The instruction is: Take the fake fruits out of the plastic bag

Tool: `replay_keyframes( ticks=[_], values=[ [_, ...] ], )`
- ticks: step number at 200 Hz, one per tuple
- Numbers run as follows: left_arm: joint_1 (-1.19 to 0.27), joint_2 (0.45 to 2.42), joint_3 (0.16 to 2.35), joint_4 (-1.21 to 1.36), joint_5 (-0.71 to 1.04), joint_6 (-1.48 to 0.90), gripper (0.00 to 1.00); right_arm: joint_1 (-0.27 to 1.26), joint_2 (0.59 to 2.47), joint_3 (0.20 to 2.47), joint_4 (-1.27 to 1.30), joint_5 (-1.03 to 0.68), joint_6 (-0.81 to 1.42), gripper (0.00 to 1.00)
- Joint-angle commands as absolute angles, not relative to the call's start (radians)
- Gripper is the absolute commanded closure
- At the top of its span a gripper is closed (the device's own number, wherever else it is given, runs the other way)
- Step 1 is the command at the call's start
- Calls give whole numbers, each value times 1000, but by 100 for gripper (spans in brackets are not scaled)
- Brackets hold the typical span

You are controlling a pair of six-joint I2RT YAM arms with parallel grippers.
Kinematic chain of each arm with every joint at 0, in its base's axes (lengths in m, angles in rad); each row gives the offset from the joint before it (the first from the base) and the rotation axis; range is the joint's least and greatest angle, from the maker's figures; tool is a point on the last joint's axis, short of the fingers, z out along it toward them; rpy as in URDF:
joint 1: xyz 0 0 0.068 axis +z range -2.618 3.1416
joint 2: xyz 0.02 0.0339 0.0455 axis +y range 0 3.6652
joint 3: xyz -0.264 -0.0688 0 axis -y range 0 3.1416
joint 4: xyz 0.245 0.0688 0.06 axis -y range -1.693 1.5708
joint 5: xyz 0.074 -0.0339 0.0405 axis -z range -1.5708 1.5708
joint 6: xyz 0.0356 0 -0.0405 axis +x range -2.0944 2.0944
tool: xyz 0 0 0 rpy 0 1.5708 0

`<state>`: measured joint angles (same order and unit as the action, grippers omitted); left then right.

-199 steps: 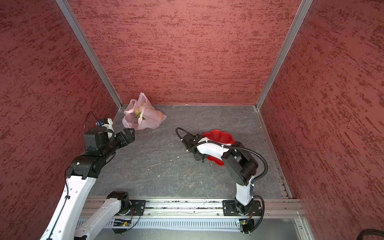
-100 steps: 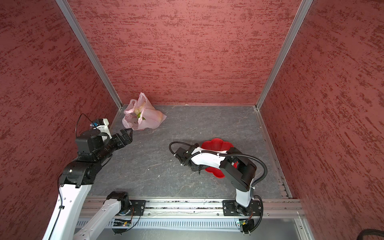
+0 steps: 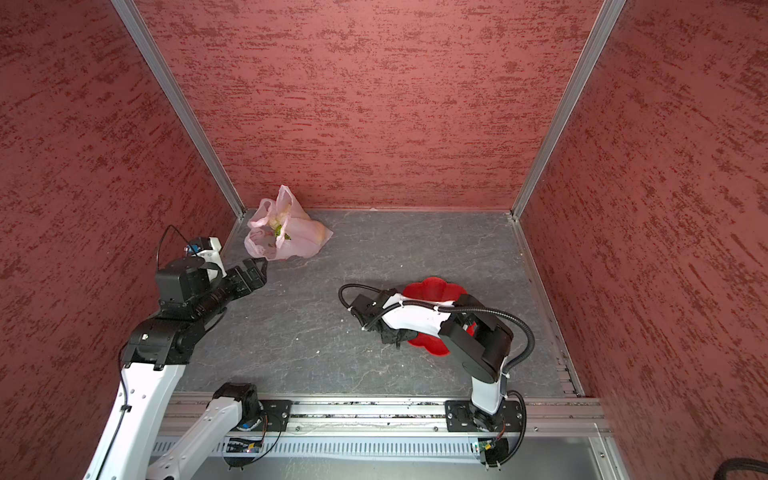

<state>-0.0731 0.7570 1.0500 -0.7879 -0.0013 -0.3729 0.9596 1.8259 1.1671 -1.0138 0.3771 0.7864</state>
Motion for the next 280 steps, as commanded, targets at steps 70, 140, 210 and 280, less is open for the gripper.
replay_keyframes(
  ticks=[70, 140, 210, 280],
  values=[
    [3, 942, 1324, -988, 12, -271, 0, 961, 1691, 1392, -1031, 370, 601, 32],
    [8, 1112, 1460, -1122, -160, -204, 0, 931, 1701, 1553, -664, 316, 601, 32],
    [49, 1317, 1446, -740, -96, -136, 1, 901, 1842, 1715, -524, 233, 555, 33],
    [65, 1569, 1466, -460, -77, -135, 21, 855, 1896, 1734, -498, 187, 533, 33]
  ],
)
